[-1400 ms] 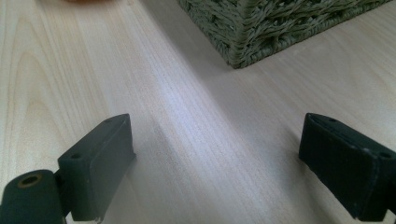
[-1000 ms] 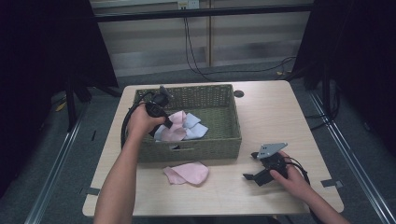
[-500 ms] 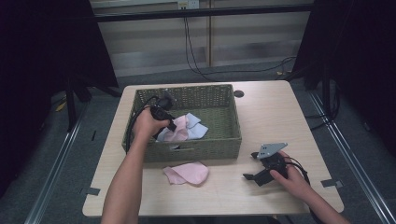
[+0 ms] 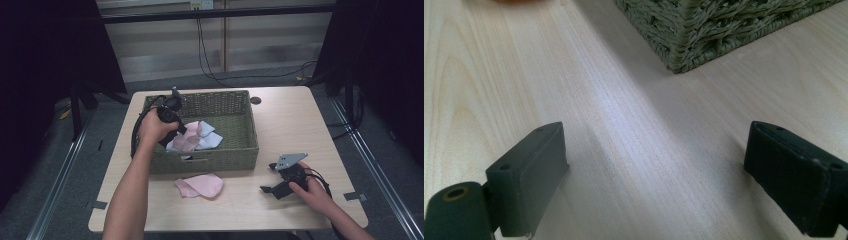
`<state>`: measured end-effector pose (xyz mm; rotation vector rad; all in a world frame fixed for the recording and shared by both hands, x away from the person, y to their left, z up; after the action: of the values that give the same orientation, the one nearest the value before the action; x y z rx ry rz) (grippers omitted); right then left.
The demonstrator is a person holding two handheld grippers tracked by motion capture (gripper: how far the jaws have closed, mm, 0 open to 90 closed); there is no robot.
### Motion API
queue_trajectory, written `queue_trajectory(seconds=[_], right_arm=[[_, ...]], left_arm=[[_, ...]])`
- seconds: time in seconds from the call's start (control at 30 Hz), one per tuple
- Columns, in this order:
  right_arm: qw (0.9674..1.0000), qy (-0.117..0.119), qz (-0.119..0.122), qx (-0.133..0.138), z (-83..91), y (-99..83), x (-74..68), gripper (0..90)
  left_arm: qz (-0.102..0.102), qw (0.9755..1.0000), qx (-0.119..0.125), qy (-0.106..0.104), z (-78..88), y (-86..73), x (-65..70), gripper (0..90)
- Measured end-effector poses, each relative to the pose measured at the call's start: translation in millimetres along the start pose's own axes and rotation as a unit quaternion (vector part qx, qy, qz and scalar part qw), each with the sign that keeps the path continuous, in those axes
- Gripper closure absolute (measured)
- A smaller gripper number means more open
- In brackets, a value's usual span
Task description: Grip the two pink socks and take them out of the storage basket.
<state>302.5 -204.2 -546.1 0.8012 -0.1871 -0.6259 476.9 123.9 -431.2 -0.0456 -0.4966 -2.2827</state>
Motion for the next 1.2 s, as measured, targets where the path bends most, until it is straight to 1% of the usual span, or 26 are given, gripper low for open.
queue_trajectory(seconds=[0.03, 0.07, 0.1, 0.13, 0.17, 0.2, 0.23, 0.27, 0.3, 0.37, 0.4, 0.43, 0.47, 0.5, 0.53, 0.67, 0.73, 0.77, 0.93, 1.03, 1.2], right_arm=[[1.0, 0.0, 0.0, 0.0, 0.0, 0.0, 0.0, 9.3], [1.0, -0.001, 0.0, -0.001, 0.1, 0.0, 0.1, 9.3], [1.0, -0.001, 0.0, -0.001, 0.1, 0.0, 0.1, 9.3], [1.0, -0.001, 0.0, -0.001, 0.1, 0.0, 0.1, 9.3], [1.0, -0.001, 0.0, -0.001, 0.1, 0.0, 0.1, 9.3], [1.0, 0.0, 0.0, 0.0, 0.0, 0.0, 0.0, 9.3], [1.0, 0.0, 0.0, 0.0, 0.0, 0.0, 0.0, 9.3], [1.0, -0.003, 0.002, 0.001, 0.0, 0.2, 0.6, 9.3], [1.0, -0.002, 0.002, 0.001, 0.0, 0.2, 0.6, 9.3], [1.0, -0.003, 0.002, 0.001, 0.0, 0.2, 0.6, 9.3], [1.0, -0.002, 0.002, 0.001, 0.0, 0.2, 0.6, 9.3], [1.0, -0.002, 0.002, 0.001, 0.0, 0.2, 0.6, 9.3], [1.0, -0.002, 0.002, 0.002, -0.1, 0.2, 0.5, 9.3], [1.0, -0.002, 0.002, 0.002, -0.1, 0.2, 0.5, 9.3], [1.0, -0.003, 0.002, 0.001, 0.0, 0.2, 0.6, 9.3], [1.0, -0.003, 0.002, 0.001, 0.0, 0.2, 0.6, 9.3], [1.0, -0.002, 0.001, 0.001, 0.1, 0.2, 0.5, 9.3], [1.0, -0.002, 0.001, 0.001, 0.1, 0.2, 0.4, 9.3], [1.0, -0.003, 0.003, 0.001, 0.1, 0.2, 0.6, 9.3], [1.0, -0.002, 0.003, 0.001, 0.0, 0.3, 0.6, 9.3], [1.0, -0.002, 0.002, 0.001, 0.0, 0.3, 0.6, 9.3]], left_arm=[[0.0, 1.0, 0.0, 0.0, 0.0, 0.0, 0.0, 87.6], [0.001, 1.0, 0.0, -0.005, 5.9, 0.5, 1.1, 87.6], [0.001, 1.0, 0.0, -0.005, 5.9, 0.5, 1.1, 87.6], [-0.001, 1.0, 0.004, -0.005, 14.4, 2.0, 3.8, 87.6], [-0.001, 1.0, 0.004, -0.005, 14.4, 2.0, 3.8, 87.6], [-0.001, 0.9999, 0.011, -0.008, 23.8, 3.3, 6.7, 87.6], [-0.001, 0.9999, 0.011, -0.008, 23.8, 3.3, 6.7, 87.6], [0.0, 0.9999, 0.013, -0.011, 31.6, 3.7, 8.9, 87.6], [-0.003, 0.9999, 0.01, -0.013, 35.1, 3.5, 10.3, 87.6], [-0.003, 0.9999, 0.008, -0.015, 40.6, 3.2, 12.6, 87.6], [-0.007, 0.9998, 0.006, -0.017, 44.3, 3.1, 13.9, 87.6], [-0.007, 0.9998, 0.006, -0.017, 44.3, 3.1, 13.9, 87.6], [-0.011, 0.9997, 0.006, -0.018, 50.0, 3.6, 17.1, 87.6], [-0.011, 0.9997, 0.006, -0.018, 50.0, 3.6, 17.1, 87.6], [-0.016, 0.9997, 0.003, -0.017, 54.1, 3.8, 19.0, 87.6], [-0.027, 0.9993, 0.009, -0.023, 68.8, 6.2, 26.9, 87.6], [-0.027, 0.9992, 0.01, -0.026, 71.2, 6.6, 27.9, 87.5], [-0.03, 0.9989, 0.015, -0.032, 76.8, 7.6, 30.6, 87.5], [-0.035, 0.9987, 0.015, -0.035, 88.2, 9.7, 35.5, 87.5], [-0.035, 0.9986, 0.016, -0.035, 91.5, 10.7, 36.6, 87.5], [-0.044, 0.9983, 0.016, -0.034, 102.0, 12.2, 41.6, 87.4]])
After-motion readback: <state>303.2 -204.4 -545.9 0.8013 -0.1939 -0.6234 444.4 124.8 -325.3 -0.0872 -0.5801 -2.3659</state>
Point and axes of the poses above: each handheld gripper's, and its own axes: z roughly backward along the jaws, y roughly out of its top, x roughly to its right, the point moved 5 cm from there along -z, roughly forward along the jaws, and after that the axes turned 3 degrees about -z, right-handed, at the moved point
